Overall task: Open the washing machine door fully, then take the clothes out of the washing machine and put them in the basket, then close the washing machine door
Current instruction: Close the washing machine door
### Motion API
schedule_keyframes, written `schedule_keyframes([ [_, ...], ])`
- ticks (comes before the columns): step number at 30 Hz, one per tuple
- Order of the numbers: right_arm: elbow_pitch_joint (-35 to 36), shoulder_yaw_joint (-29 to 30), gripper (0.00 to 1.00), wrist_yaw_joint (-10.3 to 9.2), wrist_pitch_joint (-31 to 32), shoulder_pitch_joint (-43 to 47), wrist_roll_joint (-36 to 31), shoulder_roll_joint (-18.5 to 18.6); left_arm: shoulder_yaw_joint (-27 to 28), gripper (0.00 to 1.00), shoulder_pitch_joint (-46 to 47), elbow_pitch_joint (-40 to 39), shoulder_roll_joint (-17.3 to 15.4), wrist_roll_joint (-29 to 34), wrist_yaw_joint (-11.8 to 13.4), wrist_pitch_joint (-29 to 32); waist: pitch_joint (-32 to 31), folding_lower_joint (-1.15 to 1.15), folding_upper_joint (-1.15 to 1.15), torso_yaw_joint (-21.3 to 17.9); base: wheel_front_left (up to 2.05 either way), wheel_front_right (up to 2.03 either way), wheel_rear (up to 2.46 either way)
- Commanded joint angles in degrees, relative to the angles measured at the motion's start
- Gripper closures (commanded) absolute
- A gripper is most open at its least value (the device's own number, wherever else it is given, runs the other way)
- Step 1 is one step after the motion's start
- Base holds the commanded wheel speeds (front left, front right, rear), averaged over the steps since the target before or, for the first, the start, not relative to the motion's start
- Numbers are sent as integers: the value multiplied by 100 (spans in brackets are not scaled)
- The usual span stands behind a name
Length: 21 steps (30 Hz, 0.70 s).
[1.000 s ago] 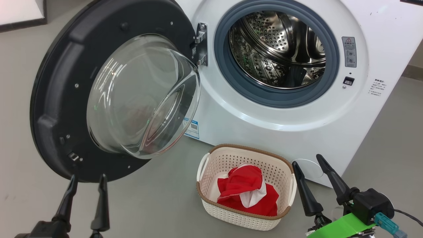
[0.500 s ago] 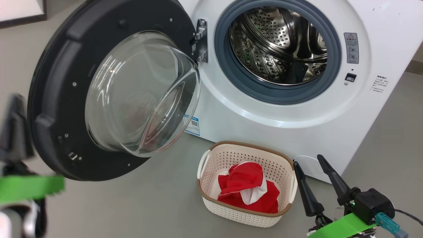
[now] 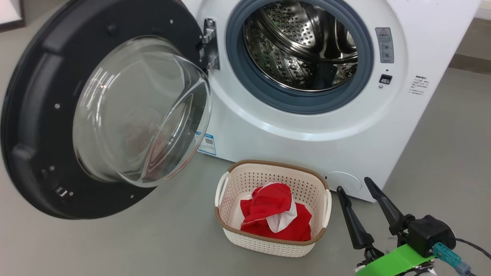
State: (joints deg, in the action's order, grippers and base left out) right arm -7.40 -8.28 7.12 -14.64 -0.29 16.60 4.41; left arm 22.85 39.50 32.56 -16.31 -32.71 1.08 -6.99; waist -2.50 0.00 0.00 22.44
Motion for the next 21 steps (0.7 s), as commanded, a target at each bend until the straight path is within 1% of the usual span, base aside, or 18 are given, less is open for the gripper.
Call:
schedule_keyframes([
  [1,124,-138,0,36,-36,-257,16,74,167,100,234,-35,-305,-80,30,55,19,0,0,-61,0,0,0],
  [5,108,-189,0,36,-36,-289,42,92,669,100,808,993,-266,-918,16,618,21,0,0,-131,0,0,0],
  [8,89,-235,0,36,-36,-290,53,106,994,100,1091,1480,-226,-1446,136,1157,11,0,0,-179,0,0,0],
  [9,87,-247,0,36,-36,-292,55,114,1078,100,1160,1641,-282,-1580,169,1365,19,0,0,-200,0,0,0],
  [10,88,-261,0,36,-36,-305,58,135,1161,100,1259,1956,-411,-1738,236,1731,36,0,0,-239,0,0,0],
  [13,87,-269,0,36,-36,-311,68,162,1226,100,1381,2291,-499,-1925,269,2186,55,0,0,-281,0,0,0],
  [21,49,-401,0,36,-36,-312,108,220,1157,100,1445,2710,-653,-2121,7,3032,56,0,0,-380,0,0,0],
])
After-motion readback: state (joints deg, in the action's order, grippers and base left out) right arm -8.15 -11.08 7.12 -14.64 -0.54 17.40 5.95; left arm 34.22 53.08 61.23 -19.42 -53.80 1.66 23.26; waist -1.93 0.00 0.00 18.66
